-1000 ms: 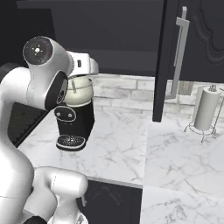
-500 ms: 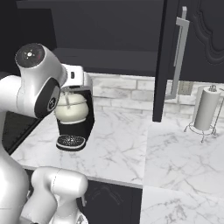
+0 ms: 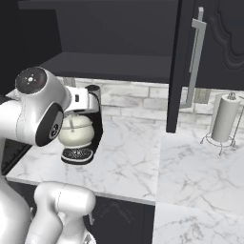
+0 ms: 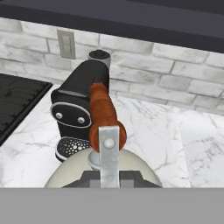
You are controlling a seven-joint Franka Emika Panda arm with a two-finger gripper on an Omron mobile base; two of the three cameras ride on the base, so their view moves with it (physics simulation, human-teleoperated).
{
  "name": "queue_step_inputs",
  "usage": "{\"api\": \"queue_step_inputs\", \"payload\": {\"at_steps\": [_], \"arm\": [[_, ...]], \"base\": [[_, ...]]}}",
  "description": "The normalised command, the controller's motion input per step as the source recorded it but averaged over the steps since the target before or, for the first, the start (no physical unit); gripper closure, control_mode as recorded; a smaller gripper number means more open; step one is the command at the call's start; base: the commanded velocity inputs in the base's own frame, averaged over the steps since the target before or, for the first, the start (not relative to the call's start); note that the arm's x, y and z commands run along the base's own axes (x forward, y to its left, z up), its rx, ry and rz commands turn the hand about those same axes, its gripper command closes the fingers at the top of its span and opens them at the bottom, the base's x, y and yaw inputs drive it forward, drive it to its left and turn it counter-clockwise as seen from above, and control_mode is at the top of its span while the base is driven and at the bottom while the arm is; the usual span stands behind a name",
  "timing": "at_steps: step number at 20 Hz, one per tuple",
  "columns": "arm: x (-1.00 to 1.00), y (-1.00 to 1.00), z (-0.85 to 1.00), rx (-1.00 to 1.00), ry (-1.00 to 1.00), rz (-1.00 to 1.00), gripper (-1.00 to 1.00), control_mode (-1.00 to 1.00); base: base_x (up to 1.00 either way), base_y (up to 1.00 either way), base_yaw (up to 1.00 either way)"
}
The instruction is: Open the cabinet, pick the kettle from the cabinet, and place it in the sink.
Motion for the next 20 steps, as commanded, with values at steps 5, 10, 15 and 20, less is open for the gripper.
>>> {"api": "queue_step_inputs", "payload": {"at_steps": [5,10,15,20], "arm": [[-0.02,0.0,-0.02,0.0,0.0,0.0,1.0,-1.0],[0.0,0.0,0.0,0.0,0.0,0.0,1.0,-1.0],[0.0,0.0,0.0,0.0,0.0,0.0,1.0,-1.0],[0.0,0.0,0.0,0.0,0.0,0.0,1.0,-1.0]], "base": [[0.0,0.0,0.0],[0.0,0.0,0.0],[0.0,0.0,0.0],[0.0,0.0,0.0]]}}
